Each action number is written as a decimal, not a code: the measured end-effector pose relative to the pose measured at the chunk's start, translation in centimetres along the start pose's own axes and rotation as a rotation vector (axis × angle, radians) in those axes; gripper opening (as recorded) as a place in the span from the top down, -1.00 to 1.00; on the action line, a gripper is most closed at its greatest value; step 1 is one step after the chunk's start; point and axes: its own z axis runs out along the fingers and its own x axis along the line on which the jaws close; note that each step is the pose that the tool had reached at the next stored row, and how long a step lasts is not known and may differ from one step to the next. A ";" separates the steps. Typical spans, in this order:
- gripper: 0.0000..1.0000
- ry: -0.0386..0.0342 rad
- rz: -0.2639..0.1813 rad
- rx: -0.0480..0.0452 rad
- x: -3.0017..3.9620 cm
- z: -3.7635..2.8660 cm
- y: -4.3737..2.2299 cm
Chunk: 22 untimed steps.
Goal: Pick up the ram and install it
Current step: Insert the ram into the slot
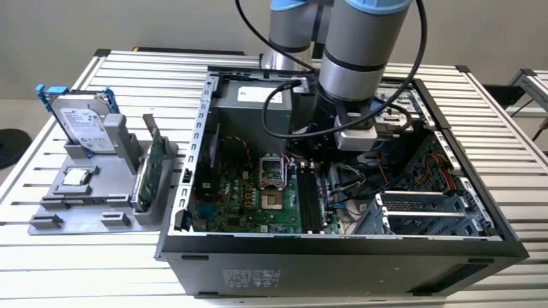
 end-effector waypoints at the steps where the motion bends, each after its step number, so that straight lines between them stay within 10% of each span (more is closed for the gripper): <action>1: 1.00 0.0001 0.000 -0.0030 0.00 0.03 0.06; 22: 1.00 0.0009 0.000 -0.0194 0.00 1.92 0.80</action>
